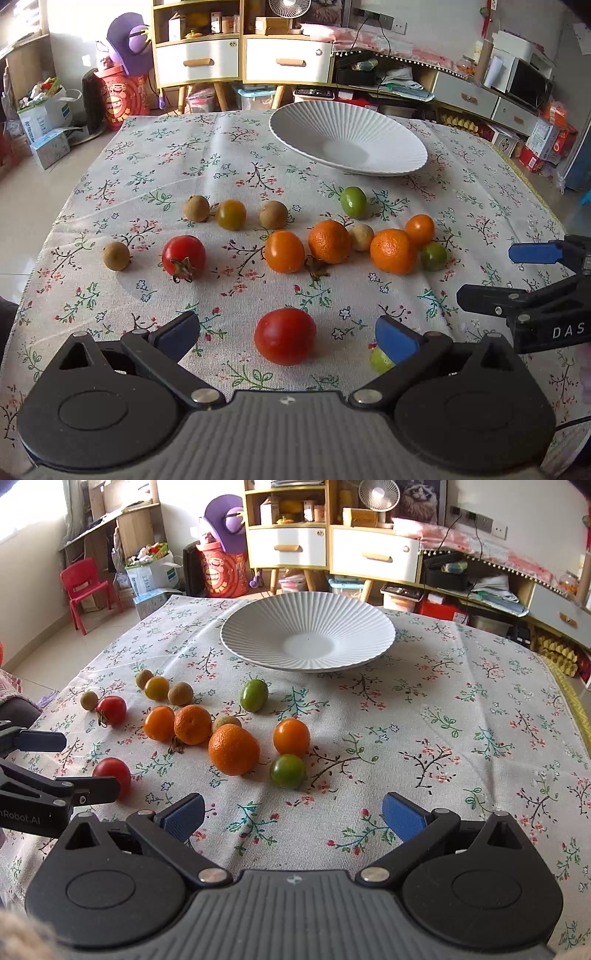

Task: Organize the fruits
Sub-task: 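Grasp the large red tomato with the left tool while the right tool grasps the large orange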

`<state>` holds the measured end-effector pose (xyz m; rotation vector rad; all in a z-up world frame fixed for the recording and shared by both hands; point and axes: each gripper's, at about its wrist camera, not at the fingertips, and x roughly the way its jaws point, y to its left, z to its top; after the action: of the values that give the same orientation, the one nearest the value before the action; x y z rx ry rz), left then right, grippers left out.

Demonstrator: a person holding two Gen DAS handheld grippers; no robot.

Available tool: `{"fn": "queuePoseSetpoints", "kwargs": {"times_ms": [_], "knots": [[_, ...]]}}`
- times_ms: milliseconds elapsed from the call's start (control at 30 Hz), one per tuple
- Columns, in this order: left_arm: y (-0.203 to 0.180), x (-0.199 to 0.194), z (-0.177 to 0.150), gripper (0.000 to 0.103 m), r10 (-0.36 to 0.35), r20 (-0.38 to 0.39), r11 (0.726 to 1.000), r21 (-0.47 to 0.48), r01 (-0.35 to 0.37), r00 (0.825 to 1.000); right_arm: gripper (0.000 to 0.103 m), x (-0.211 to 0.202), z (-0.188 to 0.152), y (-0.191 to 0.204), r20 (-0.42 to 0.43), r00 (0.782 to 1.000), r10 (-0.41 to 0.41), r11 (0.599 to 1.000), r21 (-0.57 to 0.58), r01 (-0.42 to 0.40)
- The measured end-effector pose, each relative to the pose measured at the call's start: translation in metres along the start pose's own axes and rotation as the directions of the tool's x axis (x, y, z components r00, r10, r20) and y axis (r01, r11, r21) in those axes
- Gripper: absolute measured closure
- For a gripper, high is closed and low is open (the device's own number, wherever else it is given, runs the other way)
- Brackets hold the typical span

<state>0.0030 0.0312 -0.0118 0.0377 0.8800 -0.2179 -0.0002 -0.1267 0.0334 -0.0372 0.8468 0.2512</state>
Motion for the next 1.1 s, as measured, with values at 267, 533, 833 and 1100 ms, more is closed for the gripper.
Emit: {"fn": "queuePoseSetpoints", "kwargs": {"times_ms": [267, 533, 833, 1100], "knots": [[0.006, 0.001, -0.004, 0.014, -0.026, -0.018, 0.999, -0.024, 0.026, 0.999, 0.005, 0.005, 0.000, 0.006, 0.003, 0.975, 0.221, 0.975, 0.029, -0.221], [0.012, 0.007, -0.005, 0.038, -0.067, -0.024, 0.995, -0.075, 0.065, 0.998, 0.023, 0.017, 0.005, 0.008, 0.020, 0.953, 0.303, 0.952, 0.044, -0.304], [0.016, 0.017, -0.010, 0.059, -0.072, -0.061, 0.992, -0.105, 0.065, 0.996, 0.041, 0.034, 0.008, -0.002, 0.012, 0.961, 0.278, 0.955, 0.106, -0.277], [0.021, 0.020, -0.011, 0.067, -0.100, -0.059, 0.985, -0.150, 0.090, 0.993, 0.051, 0.045, 0.011, -0.009, 0.022, 0.960, 0.281, 0.945, 0.171, -0.280]]}}
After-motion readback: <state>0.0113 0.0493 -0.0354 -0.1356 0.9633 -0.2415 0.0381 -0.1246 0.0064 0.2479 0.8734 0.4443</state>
